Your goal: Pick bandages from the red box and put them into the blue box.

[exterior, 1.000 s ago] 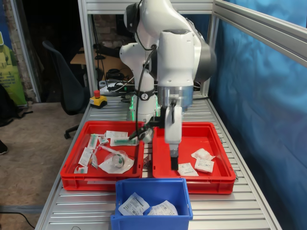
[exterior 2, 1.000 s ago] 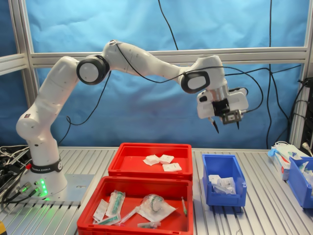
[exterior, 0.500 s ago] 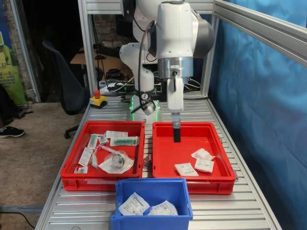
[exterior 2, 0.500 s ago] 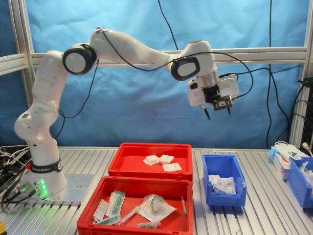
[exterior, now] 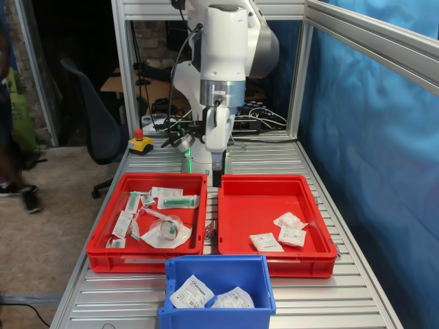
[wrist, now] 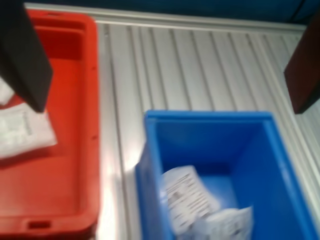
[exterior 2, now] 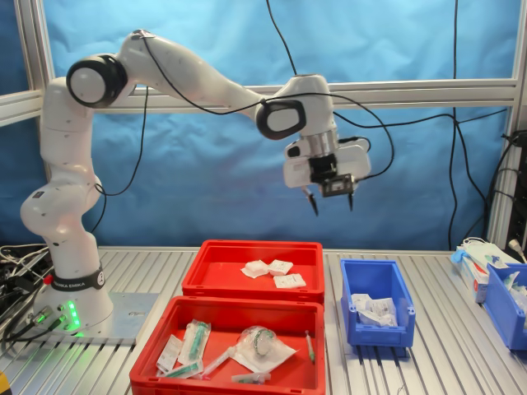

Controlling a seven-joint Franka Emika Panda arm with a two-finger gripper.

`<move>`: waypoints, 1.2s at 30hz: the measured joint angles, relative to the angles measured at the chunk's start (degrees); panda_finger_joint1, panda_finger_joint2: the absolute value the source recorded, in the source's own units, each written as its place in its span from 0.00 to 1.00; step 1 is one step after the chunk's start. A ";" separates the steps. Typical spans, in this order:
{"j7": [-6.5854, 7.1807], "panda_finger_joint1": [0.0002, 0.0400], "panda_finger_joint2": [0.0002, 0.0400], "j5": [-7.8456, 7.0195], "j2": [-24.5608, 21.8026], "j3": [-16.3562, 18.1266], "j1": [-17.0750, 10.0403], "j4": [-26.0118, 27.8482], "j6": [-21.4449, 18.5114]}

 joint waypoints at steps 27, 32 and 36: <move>0.00 1.00 1.00 -0.60 -19.80 1.67 -6.19 -25.80 0.00; 0.00 1.00 1.00 -0.60 -20.91 1.70 -6.20 -26.74 0.00; 0.00 1.00 1.00 -0.60 -21.15 1.70 -6.20 -27.08 0.00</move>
